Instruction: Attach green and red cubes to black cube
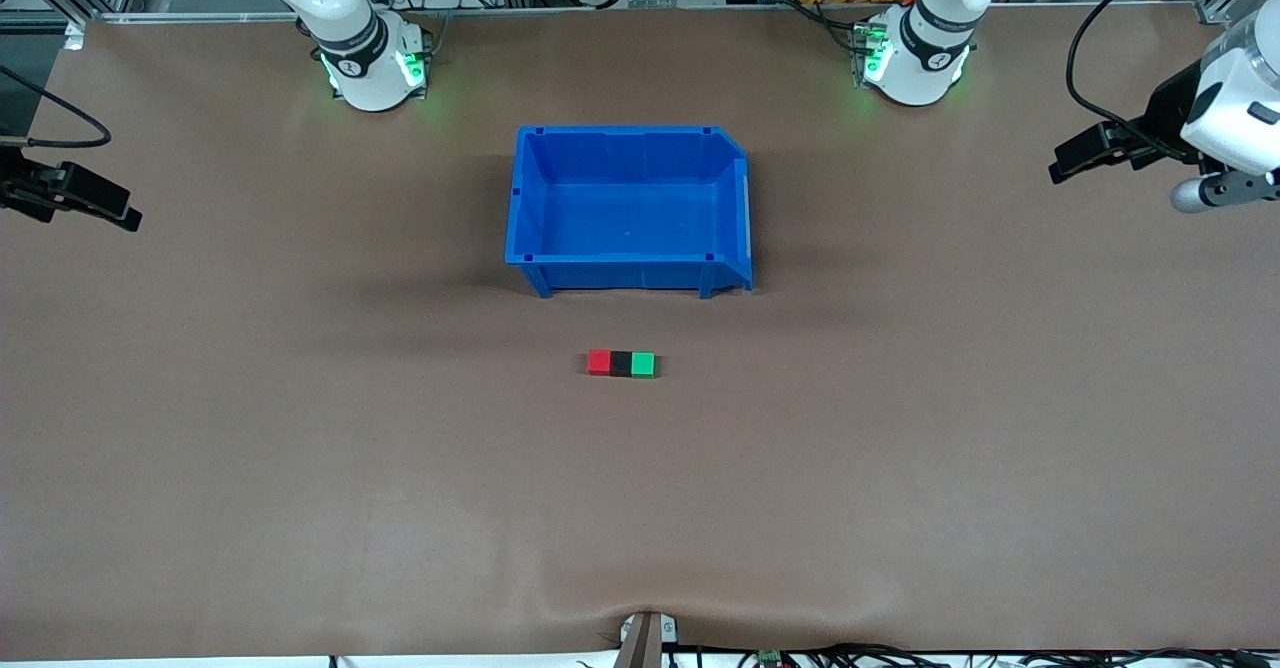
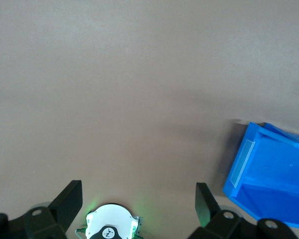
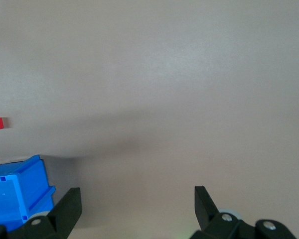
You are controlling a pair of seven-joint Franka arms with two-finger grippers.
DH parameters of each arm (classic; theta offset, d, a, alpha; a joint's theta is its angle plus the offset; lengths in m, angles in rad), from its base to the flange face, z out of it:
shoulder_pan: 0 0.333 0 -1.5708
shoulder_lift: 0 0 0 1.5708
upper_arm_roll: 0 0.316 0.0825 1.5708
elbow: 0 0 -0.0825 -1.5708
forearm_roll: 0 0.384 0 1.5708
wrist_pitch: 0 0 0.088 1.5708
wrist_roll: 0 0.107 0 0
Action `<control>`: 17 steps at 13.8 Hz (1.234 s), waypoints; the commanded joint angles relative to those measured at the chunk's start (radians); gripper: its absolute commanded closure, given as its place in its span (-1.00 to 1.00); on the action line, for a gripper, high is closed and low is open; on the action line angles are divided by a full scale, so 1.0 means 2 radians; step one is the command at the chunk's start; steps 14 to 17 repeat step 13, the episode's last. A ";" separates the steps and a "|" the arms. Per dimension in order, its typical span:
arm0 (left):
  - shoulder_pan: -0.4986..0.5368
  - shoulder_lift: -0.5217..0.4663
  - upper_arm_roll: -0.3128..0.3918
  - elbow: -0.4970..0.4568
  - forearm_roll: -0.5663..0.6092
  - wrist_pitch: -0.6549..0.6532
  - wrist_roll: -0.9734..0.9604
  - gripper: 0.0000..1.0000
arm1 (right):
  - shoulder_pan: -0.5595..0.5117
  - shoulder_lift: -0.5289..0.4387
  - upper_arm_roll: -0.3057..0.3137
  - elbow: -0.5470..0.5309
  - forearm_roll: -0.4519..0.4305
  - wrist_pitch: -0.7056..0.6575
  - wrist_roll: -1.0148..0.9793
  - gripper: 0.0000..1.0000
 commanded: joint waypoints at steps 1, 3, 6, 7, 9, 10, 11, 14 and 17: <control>0.005 -0.012 -0.002 -0.013 0.008 0.009 0.028 -1.00 | 0.003 -0.006 0.000 -0.001 0.000 -0.002 0.006 -1.00; 0.009 -0.008 -0.001 -0.001 0.008 0.007 0.029 -1.00 | 0.003 -0.006 0.000 -0.001 0.000 -0.002 0.006 -1.00; 0.013 0.000 -0.001 0.000 0.008 0.008 0.046 -1.00 | 0.003 -0.006 0.000 -0.001 0.000 -0.002 0.006 -1.00; 0.013 0.005 -0.001 0.009 0.008 0.008 0.051 -1.00 | 0.003 -0.006 0.000 -0.001 0.000 -0.002 0.006 -1.00; 0.014 0.012 -0.001 0.020 0.008 0.007 0.064 -1.00 | 0.003 -0.006 0.000 -0.001 0.000 -0.002 0.006 -1.00; 0.015 0.014 -0.001 0.021 0.008 0.007 0.071 -1.00 | 0.003 -0.006 0.000 -0.001 0.000 -0.002 0.006 -1.00; 0.016 0.014 -0.001 0.022 0.008 0.008 0.074 -1.00 | 0.003 -0.006 0.000 -0.001 0.000 -0.002 0.006 -1.00; 0.017 0.013 -0.001 0.022 0.008 0.007 0.075 -1.00 | 0.004 -0.006 0.000 -0.001 0.001 -0.001 0.007 -1.00; 0.017 0.013 -0.001 0.022 0.008 0.007 0.075 -1.00 | 0.004 -0.006 0.000 -0.001 0.001 -0.001 0.007 -1.00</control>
